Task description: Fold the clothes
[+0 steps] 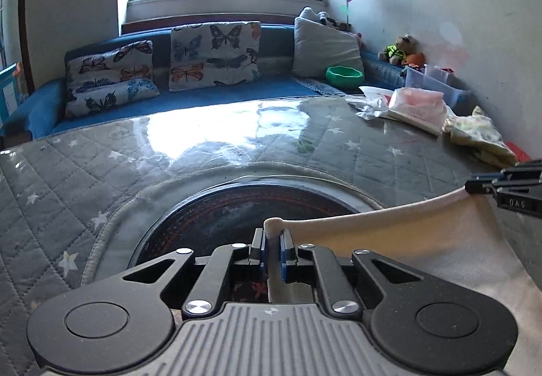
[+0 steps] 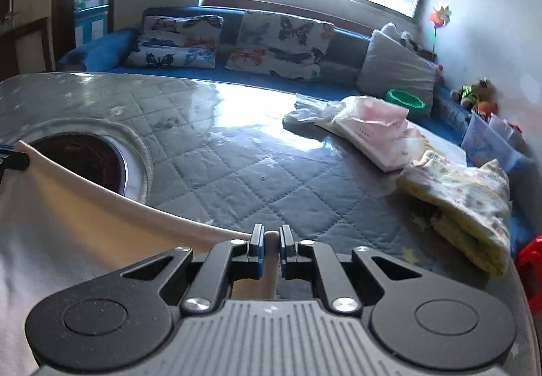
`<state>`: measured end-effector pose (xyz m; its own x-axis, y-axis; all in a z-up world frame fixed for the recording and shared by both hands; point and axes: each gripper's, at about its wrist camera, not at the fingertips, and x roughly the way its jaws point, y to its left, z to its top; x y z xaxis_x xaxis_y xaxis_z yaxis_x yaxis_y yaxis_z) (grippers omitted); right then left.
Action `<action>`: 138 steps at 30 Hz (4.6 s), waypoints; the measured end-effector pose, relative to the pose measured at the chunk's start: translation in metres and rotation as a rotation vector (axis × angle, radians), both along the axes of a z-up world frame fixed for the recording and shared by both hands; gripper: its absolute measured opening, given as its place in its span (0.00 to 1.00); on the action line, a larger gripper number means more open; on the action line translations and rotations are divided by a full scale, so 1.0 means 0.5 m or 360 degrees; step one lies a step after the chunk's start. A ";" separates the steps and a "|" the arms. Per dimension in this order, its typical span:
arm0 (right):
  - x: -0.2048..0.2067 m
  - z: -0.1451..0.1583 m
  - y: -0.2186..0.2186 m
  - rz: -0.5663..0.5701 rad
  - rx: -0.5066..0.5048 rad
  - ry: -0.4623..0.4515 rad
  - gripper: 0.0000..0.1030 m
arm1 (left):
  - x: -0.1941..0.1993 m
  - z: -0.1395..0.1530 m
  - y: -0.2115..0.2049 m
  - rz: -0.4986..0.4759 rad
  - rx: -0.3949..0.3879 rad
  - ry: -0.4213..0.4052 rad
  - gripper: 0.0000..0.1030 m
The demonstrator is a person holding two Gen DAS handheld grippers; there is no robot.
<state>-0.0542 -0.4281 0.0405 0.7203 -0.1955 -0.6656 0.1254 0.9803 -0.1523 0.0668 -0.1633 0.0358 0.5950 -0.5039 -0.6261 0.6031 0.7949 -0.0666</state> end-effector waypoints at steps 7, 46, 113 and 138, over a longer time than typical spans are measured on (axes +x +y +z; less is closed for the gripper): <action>0.020 -0.017 -0.012 -0.0079 -0.0046 0.0019 0.24 | 0.010 -0.008 0.034 0.0069 0.0036 0.0067 0.31; -0.144 -0.005 0.284 0.0594 0.0100 0.0107 0.77 | -0.235 0.016 0.471 0.0472 -0.0086 0.0153 0.11; 0.222 -0.047 0.476 0.0736 0.0293 0.0268 0.43 | -0.181 -0.026 0.556 0.0682 0.0429 -0.0067 0.10; -0.135 0.001 0.292 0.0858 0.0115 0.0377 0.51 | -0.258 0.041 0.452 0.0405 0.0242 -0.0110 0.17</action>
